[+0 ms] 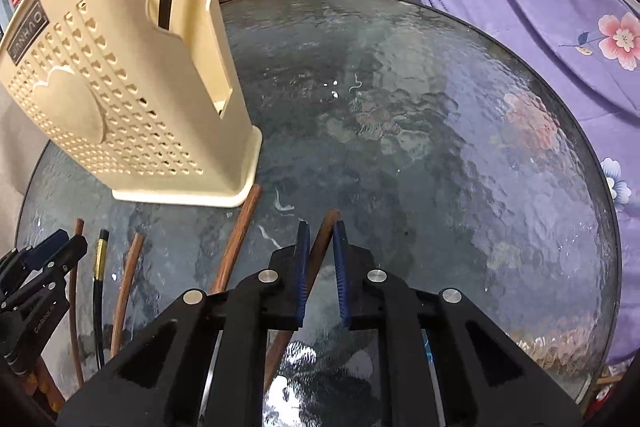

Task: Organize utensils
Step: 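Lower the left gripper to a brown wooden chopstick and grasp it, then lift the chopstick with the left gripper and lower it into the holder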

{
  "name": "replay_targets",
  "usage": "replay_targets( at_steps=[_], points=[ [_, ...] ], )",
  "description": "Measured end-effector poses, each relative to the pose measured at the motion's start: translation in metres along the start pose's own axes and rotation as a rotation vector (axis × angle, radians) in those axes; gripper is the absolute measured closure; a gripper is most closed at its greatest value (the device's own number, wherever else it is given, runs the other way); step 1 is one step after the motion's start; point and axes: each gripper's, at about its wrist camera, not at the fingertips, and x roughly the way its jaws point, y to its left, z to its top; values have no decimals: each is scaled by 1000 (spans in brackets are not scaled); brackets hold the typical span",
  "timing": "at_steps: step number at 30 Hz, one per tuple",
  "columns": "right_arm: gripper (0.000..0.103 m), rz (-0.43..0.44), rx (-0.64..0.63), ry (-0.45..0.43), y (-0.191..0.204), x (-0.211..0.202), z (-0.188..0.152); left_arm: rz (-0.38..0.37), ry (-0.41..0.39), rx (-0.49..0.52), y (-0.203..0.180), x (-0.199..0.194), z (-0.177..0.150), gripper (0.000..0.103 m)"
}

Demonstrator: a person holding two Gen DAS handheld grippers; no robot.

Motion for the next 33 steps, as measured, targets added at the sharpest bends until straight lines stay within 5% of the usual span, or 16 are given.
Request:
replay_targets(
  at_steps=[4, 12, 20, 33],
  points=[
    [93, 2, 14, -24, -4, 4, 5, 7, -3, 26, -8, 1, 1, 94],
    [94, 77, 50, -116, -16, -3, 13, 2, -13, 15, -12, 3, 4, 96],
    [94, 110, 33, -288, -23, -41, 28, -72, -166, -28, -2, -40, 23, 96],
    [95, 190, -43, -563, -31, -164, 43, -202, -426, -29, -1, -158, 46, 96]
  ],
)
